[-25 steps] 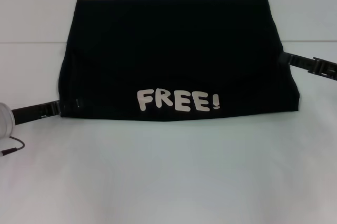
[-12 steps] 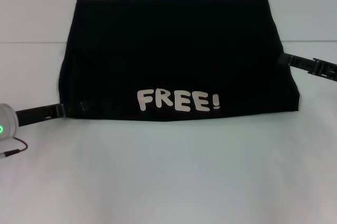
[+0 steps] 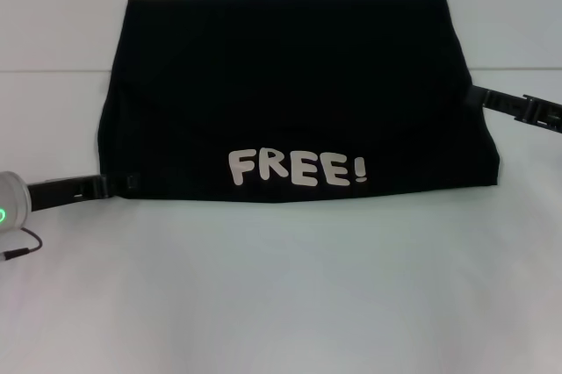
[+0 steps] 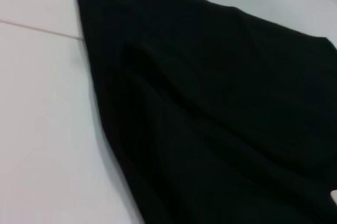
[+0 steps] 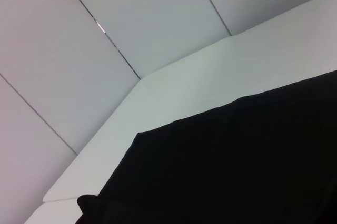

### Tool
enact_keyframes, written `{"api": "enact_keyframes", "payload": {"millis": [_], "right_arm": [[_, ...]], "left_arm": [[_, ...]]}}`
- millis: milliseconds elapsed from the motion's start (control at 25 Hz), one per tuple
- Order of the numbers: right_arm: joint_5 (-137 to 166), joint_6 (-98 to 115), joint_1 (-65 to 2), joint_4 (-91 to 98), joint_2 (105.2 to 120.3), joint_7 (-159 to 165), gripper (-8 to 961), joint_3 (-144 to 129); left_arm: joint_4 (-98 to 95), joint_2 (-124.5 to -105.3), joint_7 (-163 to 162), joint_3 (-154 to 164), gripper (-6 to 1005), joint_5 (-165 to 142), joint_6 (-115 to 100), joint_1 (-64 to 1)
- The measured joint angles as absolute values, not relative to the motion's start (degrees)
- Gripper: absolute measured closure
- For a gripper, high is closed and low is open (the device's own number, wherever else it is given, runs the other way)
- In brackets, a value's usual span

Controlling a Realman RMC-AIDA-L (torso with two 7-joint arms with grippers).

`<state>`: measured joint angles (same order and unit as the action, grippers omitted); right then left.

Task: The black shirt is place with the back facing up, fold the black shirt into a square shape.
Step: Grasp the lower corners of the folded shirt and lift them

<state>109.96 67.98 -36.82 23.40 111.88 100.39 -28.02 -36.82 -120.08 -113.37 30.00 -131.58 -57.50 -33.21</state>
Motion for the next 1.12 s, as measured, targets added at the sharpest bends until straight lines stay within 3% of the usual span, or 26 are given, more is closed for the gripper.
{"api": "enact_keyframes", "payload": {"millis": [200, 480, 880, 1120], "right_arm": [[109.97, 68.18, -36.82, 23.57, 111.95, 100.37, 271, -27.87], [110.44, 68.02, -36.82, 23.64, 111.77, 100.46, 270, -27.99], [122.25, 65.00, -38.63, 23.72, 109.93, 107.42, 272, -28.17], [127.40, 59.15, -40.38, 23.34, 111.30, 110.17, 271, -29.83]], "left_arm": [[-36.82, -120.00, -113.28, 30.08, 606, -132.20, -56.83, -33.63], [-37.14, -119.89, -113.27, 30.67, 773, -133.48, -56.36, -33.83], [-39.90, -119.73, -113.67, 30.42, 1001, -134.96, -60.00, -33.93], [-40.42, -119.60, -113.69, 30.54, 1001, -135.00, -61.20, -34.06]]}}
